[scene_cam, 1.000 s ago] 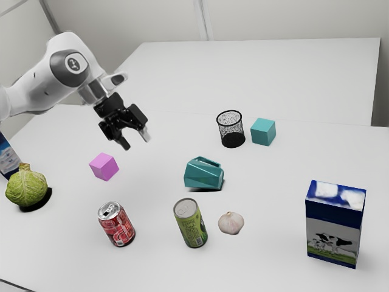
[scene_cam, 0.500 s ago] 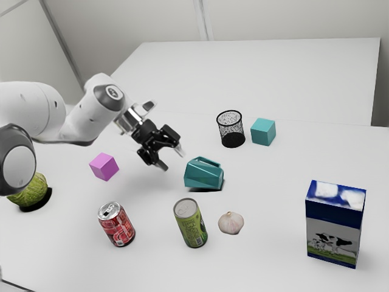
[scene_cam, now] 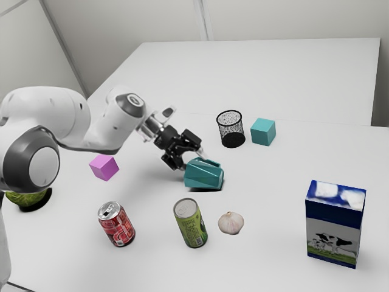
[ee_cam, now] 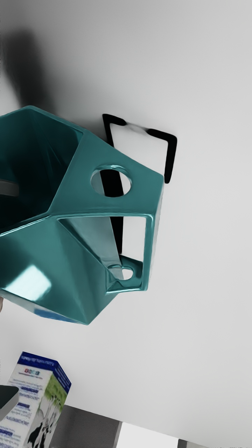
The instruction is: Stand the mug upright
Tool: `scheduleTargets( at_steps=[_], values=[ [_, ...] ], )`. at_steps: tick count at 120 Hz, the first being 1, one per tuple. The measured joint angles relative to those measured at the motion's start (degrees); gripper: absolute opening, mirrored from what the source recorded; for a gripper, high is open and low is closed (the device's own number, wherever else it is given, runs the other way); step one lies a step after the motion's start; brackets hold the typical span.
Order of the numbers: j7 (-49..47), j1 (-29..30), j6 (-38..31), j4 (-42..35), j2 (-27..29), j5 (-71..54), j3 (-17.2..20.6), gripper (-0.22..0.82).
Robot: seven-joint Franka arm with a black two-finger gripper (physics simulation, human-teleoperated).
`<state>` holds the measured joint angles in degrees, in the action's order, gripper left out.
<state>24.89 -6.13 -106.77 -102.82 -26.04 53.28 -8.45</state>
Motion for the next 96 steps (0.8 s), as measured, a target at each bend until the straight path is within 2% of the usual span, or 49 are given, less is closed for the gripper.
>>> scheduleTargets(
  at_steps=[12, 36, 53, 69, 96],
  values=[
    [0.49, -0.01, -0.27, -1.24, -0.01, 1.7, 0.13, 0.52],
    [0.34, -0.05, -0.44, -1.4, 0.89, 2.28, 0.7, 0.15],
    [0.1, -0.03, -0.52, -1.08, 1.39, 2.2, 0.87, -0.03],
    [-0.22, -0.02, -0.6, -0.89, 1.61, 2.13, 1.02, -0.11],
    [-0.94, 0.06, -0.76, -0.75, 2.1, 1.81, 1.23, -0.15]
  ],
)
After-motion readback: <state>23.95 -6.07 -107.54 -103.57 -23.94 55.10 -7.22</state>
